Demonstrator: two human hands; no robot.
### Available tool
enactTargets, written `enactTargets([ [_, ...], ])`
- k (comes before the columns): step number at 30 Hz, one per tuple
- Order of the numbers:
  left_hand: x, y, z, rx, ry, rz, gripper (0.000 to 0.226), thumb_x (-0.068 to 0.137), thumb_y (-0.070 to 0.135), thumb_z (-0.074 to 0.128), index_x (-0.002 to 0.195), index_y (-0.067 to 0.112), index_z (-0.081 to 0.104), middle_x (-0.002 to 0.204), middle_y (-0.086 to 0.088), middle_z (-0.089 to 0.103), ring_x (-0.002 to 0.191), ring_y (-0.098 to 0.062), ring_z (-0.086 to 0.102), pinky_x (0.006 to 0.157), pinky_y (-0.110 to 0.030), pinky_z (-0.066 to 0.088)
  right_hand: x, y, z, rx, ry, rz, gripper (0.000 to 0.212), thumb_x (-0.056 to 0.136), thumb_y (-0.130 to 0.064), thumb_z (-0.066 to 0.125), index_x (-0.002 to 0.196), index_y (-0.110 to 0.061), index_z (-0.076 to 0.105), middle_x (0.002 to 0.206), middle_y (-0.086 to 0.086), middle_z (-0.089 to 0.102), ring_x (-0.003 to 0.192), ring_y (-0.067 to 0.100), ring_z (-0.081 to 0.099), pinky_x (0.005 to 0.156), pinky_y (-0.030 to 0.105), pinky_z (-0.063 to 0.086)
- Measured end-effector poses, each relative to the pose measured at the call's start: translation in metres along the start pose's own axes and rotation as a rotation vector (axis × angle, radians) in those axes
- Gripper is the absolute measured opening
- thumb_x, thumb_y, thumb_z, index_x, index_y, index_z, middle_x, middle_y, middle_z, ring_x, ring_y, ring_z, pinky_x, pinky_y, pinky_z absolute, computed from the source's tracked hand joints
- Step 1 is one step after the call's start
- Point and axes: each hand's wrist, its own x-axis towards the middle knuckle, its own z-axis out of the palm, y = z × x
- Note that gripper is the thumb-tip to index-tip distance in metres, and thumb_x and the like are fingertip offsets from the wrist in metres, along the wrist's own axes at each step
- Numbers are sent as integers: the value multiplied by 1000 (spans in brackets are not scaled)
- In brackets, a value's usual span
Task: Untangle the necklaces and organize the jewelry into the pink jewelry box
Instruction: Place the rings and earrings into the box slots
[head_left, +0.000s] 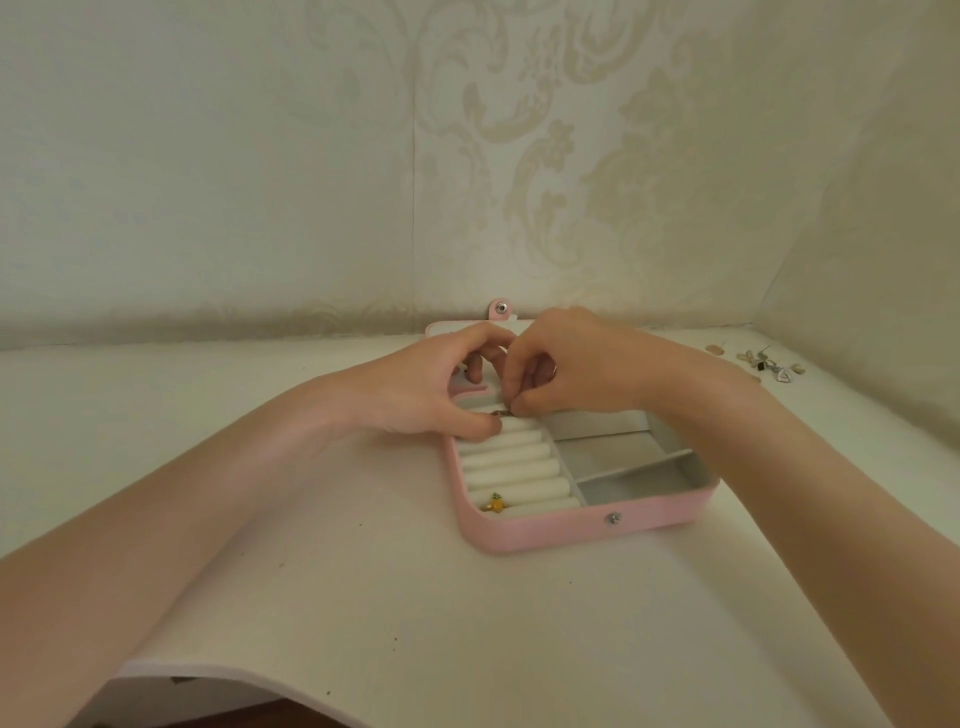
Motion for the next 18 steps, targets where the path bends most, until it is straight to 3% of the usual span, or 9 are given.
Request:
enactTargets([
  [6,1,13,-8,-96,-15,-42,41,71,21,63,109,32,54,98,11,60,75,5,51,71,-7,41,-14,20,-28,189,181,63,15,86,-5,58,84,-12,71,66,-7,64,50,-5,56,52,10,45],
  [10,23,35,0,2,-24,-29,24,73,25,55,96,33,59,90,13,63,75,3,54,70,-7,42,-35,42,-38,212,188,145,15,87,-8,58,81,-13,71,70,-2,67,59,5,60,62,23,52],
  [12,38,49,11,88,-65,15,21,74,28,54,94,32,59,89,14,64,76,2,55,71,-8,42,-49,58,-45,168,193,204,15,86,-6,59,81,-13,71,69,-2,67,58,5,60,60,19,51],
  [15,57,62,31,217,-99,51,20,85,14,57,102,23,63,93,6,64,83,-7,59,73,-14,43,-68,76,-49,6,78,335,15,81,-8,66,75,-22,70,69,-4,67,50,-3,55,53,14,46],
  [18,65,64,44,258,-103,44,23,85,10,55,102,19,66,96,-1,67,86,-14,62,72,-16,44,-75,83,-40,-99,-107,440,5,77,-12,71,80,-16,73,83,5,73,56,7,57,57,17,44],
])
